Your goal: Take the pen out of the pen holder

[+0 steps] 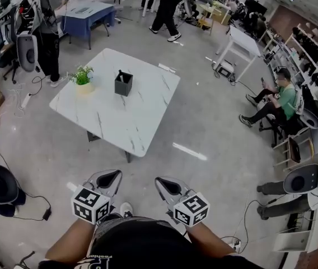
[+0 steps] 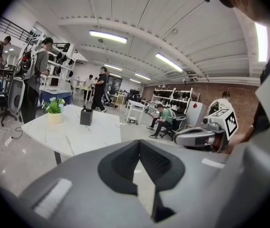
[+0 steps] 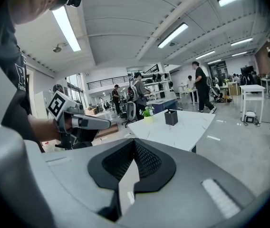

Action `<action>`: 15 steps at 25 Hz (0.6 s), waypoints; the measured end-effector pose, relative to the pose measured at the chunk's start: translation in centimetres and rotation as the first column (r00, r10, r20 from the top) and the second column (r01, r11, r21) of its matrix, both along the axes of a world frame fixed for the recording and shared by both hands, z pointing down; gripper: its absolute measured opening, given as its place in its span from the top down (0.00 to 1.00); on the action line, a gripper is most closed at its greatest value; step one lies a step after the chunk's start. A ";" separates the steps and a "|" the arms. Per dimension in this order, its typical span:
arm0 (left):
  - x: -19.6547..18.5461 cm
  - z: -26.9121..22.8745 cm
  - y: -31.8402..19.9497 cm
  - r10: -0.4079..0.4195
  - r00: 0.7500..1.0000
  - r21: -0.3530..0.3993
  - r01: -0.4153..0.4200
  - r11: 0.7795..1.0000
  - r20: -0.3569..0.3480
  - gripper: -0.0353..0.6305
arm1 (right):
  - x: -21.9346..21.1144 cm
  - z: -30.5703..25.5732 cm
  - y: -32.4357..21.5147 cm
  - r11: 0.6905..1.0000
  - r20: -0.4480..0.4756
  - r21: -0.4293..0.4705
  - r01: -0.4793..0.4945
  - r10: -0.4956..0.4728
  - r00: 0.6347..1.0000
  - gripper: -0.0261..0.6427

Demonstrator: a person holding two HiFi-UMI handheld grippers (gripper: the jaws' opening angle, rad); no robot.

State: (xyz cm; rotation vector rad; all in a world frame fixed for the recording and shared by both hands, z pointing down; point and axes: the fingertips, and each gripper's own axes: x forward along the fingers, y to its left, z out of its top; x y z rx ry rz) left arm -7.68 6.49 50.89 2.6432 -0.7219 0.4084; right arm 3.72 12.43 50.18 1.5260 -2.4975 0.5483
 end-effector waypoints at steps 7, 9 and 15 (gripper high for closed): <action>-0.2 0.2 -3.7 0.010 1.000 0.007 -0.010 1.000 -0.007 0.86 | -0.6 0.4 -3.8 1.000 0.001 0.002 -0.002 0.002 1.000 0.96; -0.4 0.3 -4.4 0.007 1.000 0.004 -0.007 1.000 -0.007 0.86 | -0.8 0.7 -4.6 1.000 0.003 -0.004 -0.001 0.001 1.000 0.96; -1.3 0.8 -6.0 -0.010 1.000 -0.013 0.010 1.000 -0.010 0.86 | -1.4 0.3 -6.7 1.000 -0.003 -0.004 0.013 -0.013 1.000 0.96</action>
